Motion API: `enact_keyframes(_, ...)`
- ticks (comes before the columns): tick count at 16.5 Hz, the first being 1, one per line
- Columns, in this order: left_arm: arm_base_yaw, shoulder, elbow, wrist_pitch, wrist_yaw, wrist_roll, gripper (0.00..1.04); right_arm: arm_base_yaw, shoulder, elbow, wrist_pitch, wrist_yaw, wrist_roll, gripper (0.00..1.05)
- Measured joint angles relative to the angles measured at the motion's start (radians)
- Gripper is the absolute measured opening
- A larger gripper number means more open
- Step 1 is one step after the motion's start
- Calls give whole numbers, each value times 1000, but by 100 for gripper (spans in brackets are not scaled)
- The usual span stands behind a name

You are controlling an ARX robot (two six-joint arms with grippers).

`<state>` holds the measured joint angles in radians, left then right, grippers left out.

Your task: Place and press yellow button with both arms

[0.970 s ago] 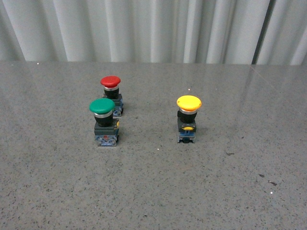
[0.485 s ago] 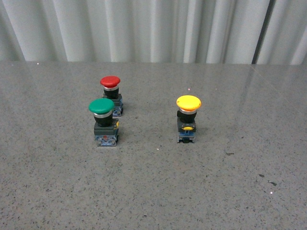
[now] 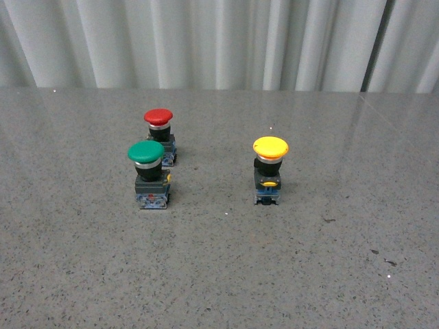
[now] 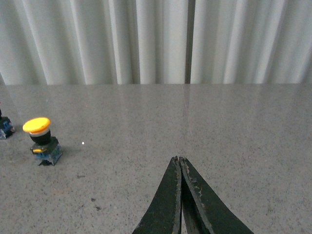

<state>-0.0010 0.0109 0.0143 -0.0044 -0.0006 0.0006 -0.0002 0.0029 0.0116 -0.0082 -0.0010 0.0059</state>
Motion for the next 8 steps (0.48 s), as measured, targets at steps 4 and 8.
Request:
enact_keyframes(4, 0, 0, 0, 1, 0, 0, 98, 0, 2, 1, 5, 0, 0, 2)
enact_keyframes(8, 0, 0, 0, 1, 0, 0, 98, 0, 2, 1, 4, 0, 0, 14)
